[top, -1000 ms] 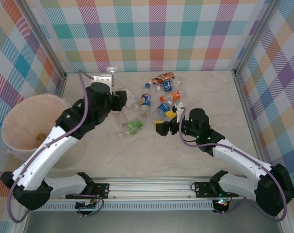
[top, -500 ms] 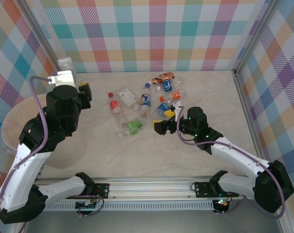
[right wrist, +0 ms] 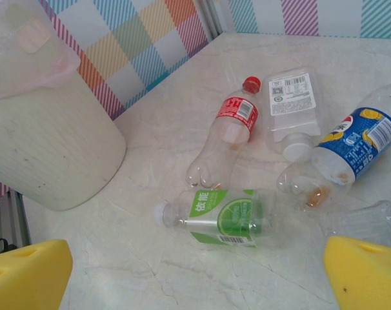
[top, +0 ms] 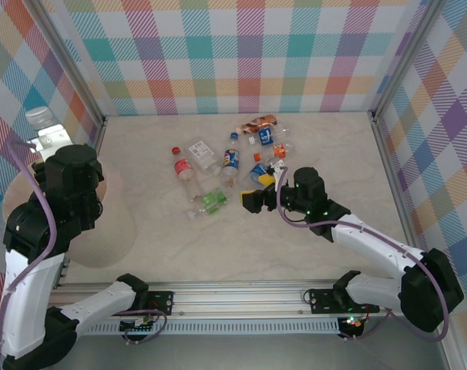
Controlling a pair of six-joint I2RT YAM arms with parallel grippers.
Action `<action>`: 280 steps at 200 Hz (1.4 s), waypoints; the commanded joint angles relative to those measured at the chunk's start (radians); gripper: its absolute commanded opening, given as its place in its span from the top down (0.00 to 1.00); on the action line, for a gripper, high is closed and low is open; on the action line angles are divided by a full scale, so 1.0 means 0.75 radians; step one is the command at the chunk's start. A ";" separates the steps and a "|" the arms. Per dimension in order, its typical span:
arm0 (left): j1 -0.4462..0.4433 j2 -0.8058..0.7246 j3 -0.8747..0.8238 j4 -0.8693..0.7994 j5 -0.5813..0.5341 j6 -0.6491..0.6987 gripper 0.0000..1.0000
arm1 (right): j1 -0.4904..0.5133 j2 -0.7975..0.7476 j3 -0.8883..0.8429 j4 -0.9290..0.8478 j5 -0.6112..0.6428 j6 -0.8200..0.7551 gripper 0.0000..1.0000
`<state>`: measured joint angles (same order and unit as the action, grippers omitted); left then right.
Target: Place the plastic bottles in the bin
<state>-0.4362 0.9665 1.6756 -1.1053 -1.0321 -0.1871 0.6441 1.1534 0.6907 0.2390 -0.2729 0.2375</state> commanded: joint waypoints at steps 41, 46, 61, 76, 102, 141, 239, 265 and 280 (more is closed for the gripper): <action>0.551 0.039 -0.132 -0.013 0.411 -0.059 0.60 | 0.025 -0.024 0.035 -0.018 -0.013 -0.038 0.00; 0.599 0.034 -0.148 -0.005 0.449 -0.060 0.60 | 0.026 -0.028 0.035 -0.021 -0.010 -0.040 0.00; 0.728 0.034 -0.178 -0.008 0.548 -0.061 0.59 | 0.027 -0.037 0.029 -0.026 -0.001 -0.051 0.00; 0.835 0.043 -0.197 -0.019 0.623 -0.060 0.59 | 0.028 -0.039 0.030 -0.030 0.003 -0.062 0.00; 1.003 0.062 -0.211 -0.029 0.647 -0.038 0.58 | 0.031 -0.028 0.039 -0.035 -0.003 -0.072 0.00; 1.110 0.113 -0.230 -0.052 0.673 -0.043 0.52 | 0.033 -0.006 0.060 -0.042 -0.010 -0.086 0.00; 1.138 0.085 -0.313 -0.049 0.676 -0.094 0.14 | 0.035 -0.006 0.063 -0.063 0.004 -0.071 0.00; 1.138 0.092 -0.307 -0.038 0.721 -0.094 0.07 | 0.035 -0.010 0.068 -0.073 0.033 -0.033 0.00; 1.138 0.090 -0.298 -0.024 0.784 -0.086 0.05 | 0.035 -0.019 0.064 -0.079 0.093 -0.008 0.00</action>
<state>0.4068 1.0405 1.4498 -1.1305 -0.5144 -0.2543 0.6628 1.1484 0.7094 0.1864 -0.2550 0.2016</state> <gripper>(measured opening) 0.939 0.996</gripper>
